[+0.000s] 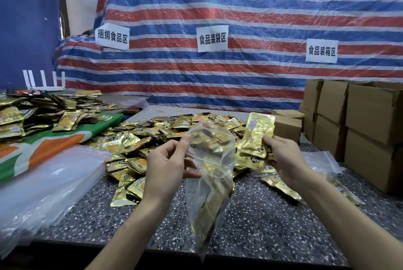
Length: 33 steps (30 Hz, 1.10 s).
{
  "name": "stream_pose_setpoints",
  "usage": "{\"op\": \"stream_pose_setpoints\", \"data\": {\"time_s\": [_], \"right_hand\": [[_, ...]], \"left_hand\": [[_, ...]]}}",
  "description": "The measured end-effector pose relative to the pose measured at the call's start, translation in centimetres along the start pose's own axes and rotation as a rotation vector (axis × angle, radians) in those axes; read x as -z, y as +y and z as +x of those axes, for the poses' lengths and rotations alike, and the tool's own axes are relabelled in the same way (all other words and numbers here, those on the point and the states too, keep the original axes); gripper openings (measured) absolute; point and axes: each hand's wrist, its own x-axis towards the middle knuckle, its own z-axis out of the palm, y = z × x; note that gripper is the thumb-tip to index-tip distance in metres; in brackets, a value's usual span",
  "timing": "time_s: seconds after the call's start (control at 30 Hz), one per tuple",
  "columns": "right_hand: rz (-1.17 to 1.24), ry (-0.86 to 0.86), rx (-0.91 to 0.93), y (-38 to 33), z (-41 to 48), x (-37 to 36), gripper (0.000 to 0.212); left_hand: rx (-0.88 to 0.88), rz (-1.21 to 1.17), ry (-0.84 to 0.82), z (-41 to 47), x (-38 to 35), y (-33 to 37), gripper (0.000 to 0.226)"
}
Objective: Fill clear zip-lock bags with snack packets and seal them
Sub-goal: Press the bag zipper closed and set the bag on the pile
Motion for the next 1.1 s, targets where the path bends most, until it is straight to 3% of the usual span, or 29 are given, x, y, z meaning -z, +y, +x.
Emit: {"op": "stream_pose_setpoints", "data": {"time_s": [0.13, 0.27, 0.5, 0.6, 0.73, 0.87, 1.1], "right_hand": [[0.243, -0.071, 0.069, -3.5, -2.6, -0.7, 0.006], [0.314, -0.133, 0.215, -6.3, -4.9, -1.5, 0.005], [-0.319, -0.068, 0.468, -5.9, -6.7, -4.4, 0.016], [-0.460, -0.064, 0.554, -5.1, -7.2, -5.1, 0.035], [-0.629, -0.048, 0.622, -4.5, -7.5, -6.1, 0.046], [-0.838, -0.143, 0.529, -4.4, -7.4, -6.4, 0.008], [-0.859, -0.191, 0.432, -3.7, -7.3, -5.8, 0.009]], "left_hand": [[0.009, 0.007, -0.012, -0.3, -0.4, 0.1, 0.039], [0.014, 0.020, -0.021, -0.5, -1.0, 0.4, 0.039], [0.021, 0.046, -0.014, -0.7, -1.6, 0.5, 0.041], [-0.005, 0.091, -0.022, -0.7, -1.8, 0.5, 0.045], [-0.009, 0.120, -0.046, -0.6, -2.1, 0.5, 0.044], [-0.009, 0.127, -0.051, -0.4, -2.0, 0.6, 0.041], [0.000, 0.137, -0.046, -0.5, -2.0, 0.4, 0.040]]}}
